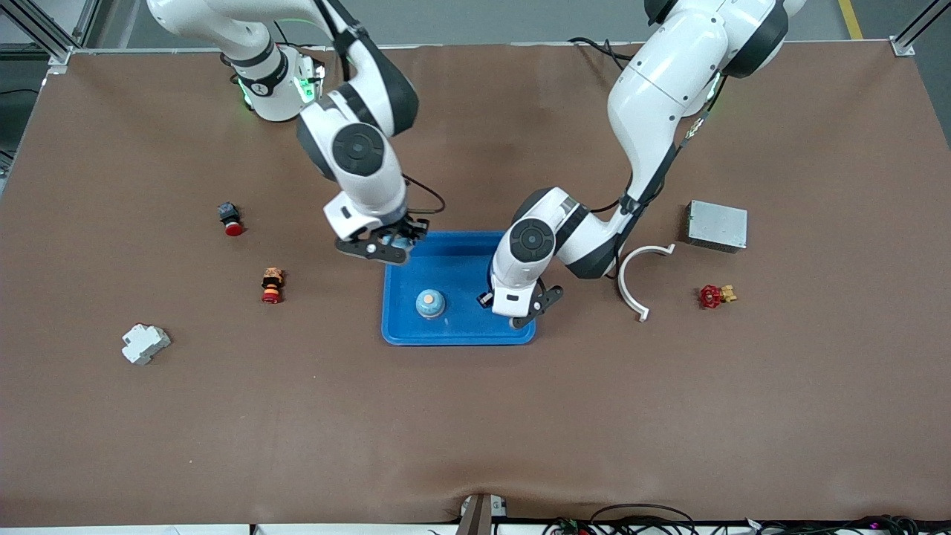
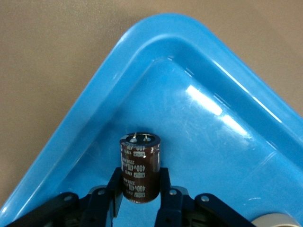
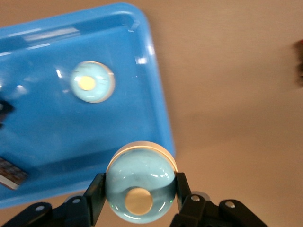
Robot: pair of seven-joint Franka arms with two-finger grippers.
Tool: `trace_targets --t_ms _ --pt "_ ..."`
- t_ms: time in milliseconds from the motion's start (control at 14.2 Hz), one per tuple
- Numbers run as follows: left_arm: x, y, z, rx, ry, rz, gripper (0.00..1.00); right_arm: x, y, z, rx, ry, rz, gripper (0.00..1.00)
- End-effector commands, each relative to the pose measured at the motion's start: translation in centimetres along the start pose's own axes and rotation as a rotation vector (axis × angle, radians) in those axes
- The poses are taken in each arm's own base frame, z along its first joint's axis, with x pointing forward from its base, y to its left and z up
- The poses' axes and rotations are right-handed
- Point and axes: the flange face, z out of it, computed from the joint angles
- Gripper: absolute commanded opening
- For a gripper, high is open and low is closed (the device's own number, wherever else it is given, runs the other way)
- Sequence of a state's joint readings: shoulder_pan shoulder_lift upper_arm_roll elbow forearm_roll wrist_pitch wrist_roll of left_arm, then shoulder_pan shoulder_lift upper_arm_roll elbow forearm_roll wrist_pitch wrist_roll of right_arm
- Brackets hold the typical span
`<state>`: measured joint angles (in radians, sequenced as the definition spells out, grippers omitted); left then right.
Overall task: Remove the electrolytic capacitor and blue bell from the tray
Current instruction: 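Carry the capacitor with the left gripper while the right gripper carries the bell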
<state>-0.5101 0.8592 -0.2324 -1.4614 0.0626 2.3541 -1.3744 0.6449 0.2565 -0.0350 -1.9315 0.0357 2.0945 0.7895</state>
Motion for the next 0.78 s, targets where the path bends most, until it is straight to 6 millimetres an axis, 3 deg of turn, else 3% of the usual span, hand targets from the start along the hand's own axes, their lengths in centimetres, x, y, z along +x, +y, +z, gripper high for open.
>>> trace_targets --t_ms 0,141,494,705 --pt "-0.1 0.5 -1.2 -0.014 0.031 -0.005 0.0 -1.3 6.4 -1.0 0.004 0.0 -0.045 0.0" --pt "0.0 0.6 -2.5 -0.015 0.043 0.002 0.0 1.0 12.0 -1.3 0.025 0.013 -0.097 0.0" --pt "1.2 -0.3 -10.7 0.064 0.116 0.048 0.0 8.0 25.7 -0.8 0.053 0.051 -0.259 0.0" --pt "3.0 -2.4 -16.0 0.107 0.115 0.093 0.0 9.5 31.6 1.7 0.056 0.079 -0.303 0.0"
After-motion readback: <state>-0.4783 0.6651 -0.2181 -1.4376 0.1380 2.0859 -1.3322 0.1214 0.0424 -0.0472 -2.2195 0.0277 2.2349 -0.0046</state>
